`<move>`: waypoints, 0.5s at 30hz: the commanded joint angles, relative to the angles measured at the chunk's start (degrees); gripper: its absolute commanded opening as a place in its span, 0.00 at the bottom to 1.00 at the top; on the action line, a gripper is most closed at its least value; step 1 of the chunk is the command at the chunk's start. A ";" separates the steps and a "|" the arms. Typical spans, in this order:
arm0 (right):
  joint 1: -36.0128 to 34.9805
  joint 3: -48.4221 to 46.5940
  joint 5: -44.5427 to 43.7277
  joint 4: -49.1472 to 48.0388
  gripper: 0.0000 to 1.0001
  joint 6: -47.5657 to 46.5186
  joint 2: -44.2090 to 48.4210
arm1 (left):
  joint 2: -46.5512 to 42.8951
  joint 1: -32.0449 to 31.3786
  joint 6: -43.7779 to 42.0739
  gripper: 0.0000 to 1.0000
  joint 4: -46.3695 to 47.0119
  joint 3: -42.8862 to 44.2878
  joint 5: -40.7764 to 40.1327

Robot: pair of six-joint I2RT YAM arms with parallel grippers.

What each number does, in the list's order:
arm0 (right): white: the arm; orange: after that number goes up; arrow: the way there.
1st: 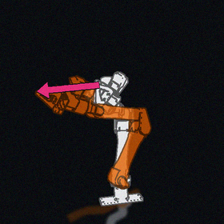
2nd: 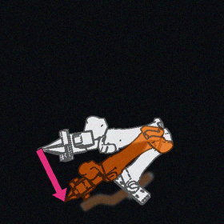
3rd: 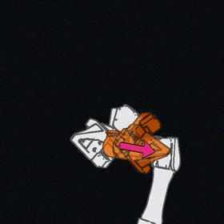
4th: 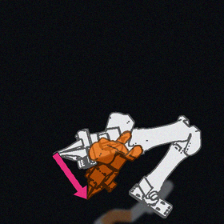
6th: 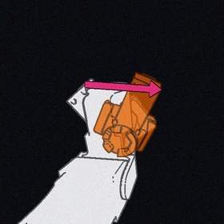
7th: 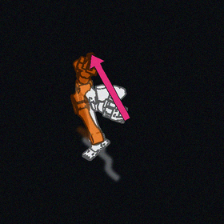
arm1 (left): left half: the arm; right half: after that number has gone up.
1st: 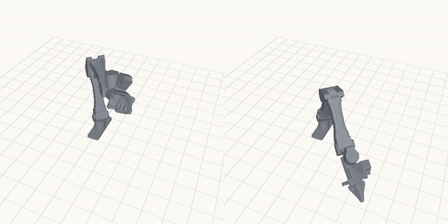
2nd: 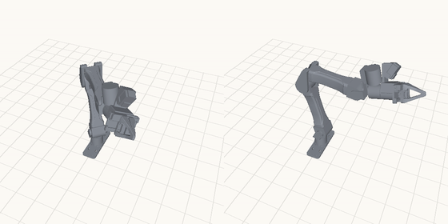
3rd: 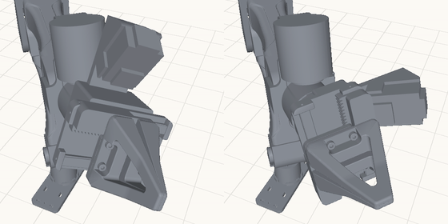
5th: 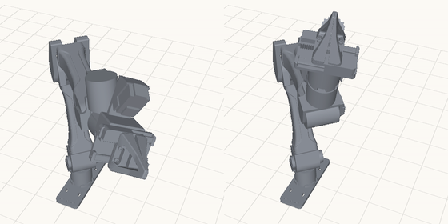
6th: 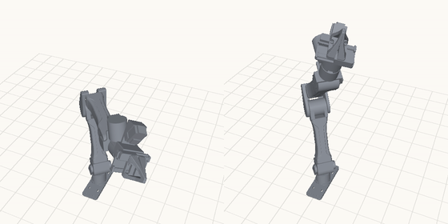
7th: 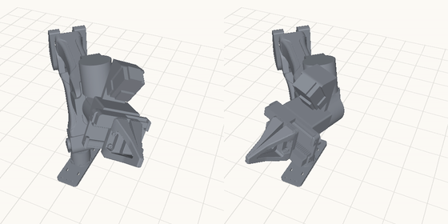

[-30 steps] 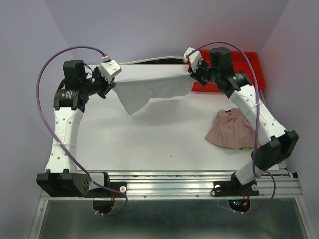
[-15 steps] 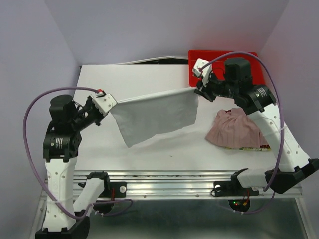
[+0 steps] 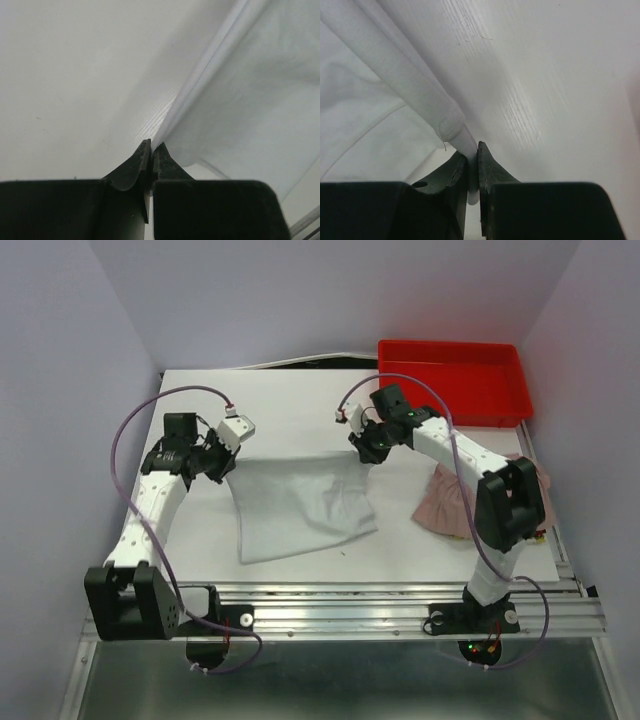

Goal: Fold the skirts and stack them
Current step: Flatten the skirt out

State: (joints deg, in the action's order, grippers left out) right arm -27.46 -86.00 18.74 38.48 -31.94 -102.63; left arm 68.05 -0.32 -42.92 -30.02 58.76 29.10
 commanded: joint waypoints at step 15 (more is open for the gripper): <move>0.31 -32.47 -17.69 -13.44 0.89 6.28 -26.49 | 35.83 0.58 10.21 0.26 21.58 18.49 -16.26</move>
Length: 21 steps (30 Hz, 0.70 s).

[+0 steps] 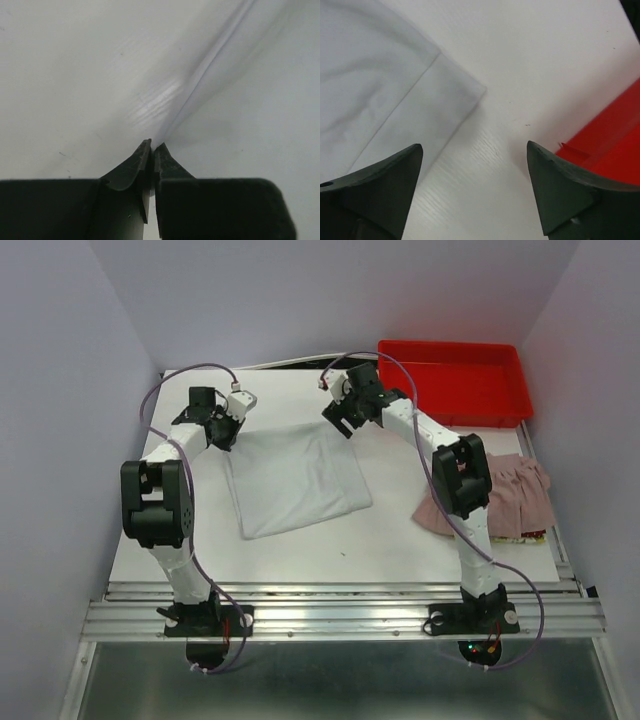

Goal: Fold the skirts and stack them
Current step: Flatten the skirt out

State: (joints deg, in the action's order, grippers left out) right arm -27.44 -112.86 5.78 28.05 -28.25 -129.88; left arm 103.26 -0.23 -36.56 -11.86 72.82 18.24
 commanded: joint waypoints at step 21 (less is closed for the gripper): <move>-2.26 55.09 16.37 -8.16 0.55 -22.37 45.50 | -36.98 -15.58 -17.41 0.40 -27.26 -23.50 5.05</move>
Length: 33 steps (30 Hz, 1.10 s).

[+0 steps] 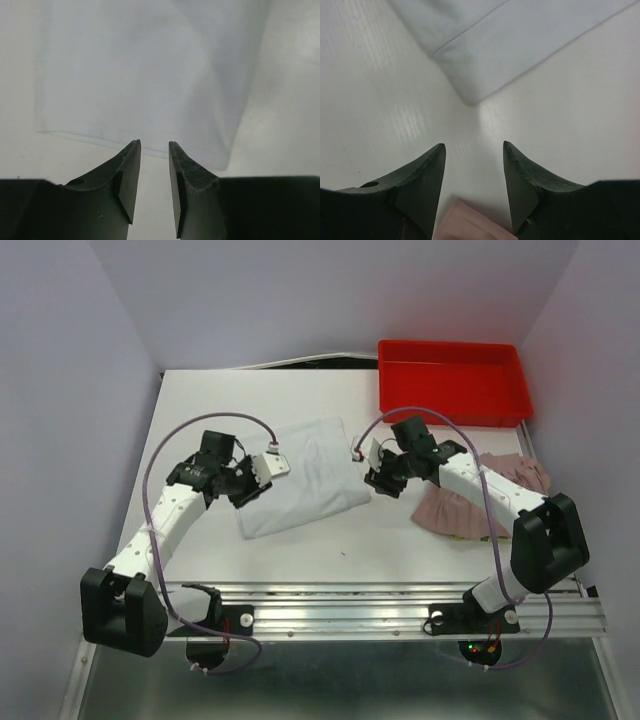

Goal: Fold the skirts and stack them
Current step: Flatten the skirt out, then fold the skirt

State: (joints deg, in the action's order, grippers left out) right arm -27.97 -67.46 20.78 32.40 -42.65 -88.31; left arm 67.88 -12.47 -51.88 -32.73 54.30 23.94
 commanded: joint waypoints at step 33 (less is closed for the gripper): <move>-6.58 23.35 4.98 -32.58 0.28 -21.16 -7.66 | 0.06 -11.34 1.34 0.49 -3.31 -11.94 -4.95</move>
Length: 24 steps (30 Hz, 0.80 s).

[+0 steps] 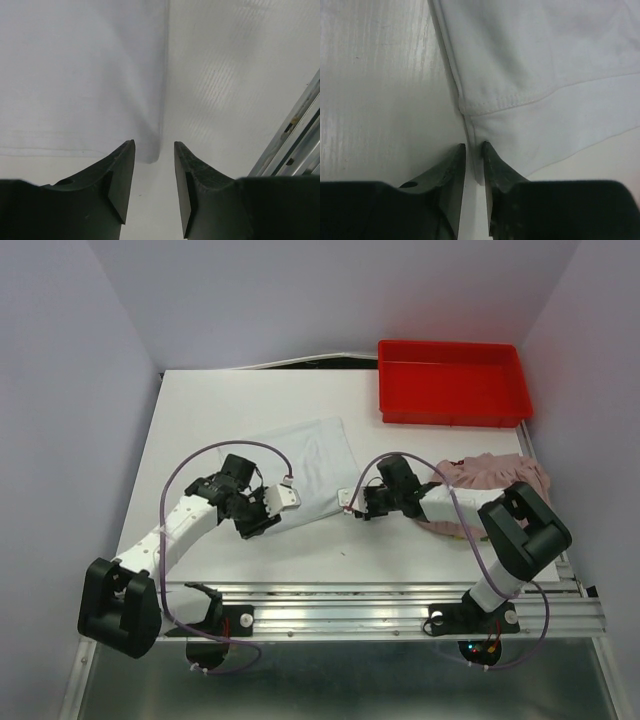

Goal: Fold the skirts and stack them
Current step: Fold the skirt

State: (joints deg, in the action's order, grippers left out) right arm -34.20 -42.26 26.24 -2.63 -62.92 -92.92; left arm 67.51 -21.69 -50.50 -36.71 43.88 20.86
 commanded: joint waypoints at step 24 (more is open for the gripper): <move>-0.35 -6.26 4.44 23.46 0.01 6.05 6.26 | 5.71 -5.82 -3.46 0.46 8.76 -10.04 -9.88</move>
State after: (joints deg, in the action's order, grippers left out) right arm -34.22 -46.44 28.97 15.86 -57.82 -88.75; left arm 72.73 -27.31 -52.56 -30.15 35.20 13.02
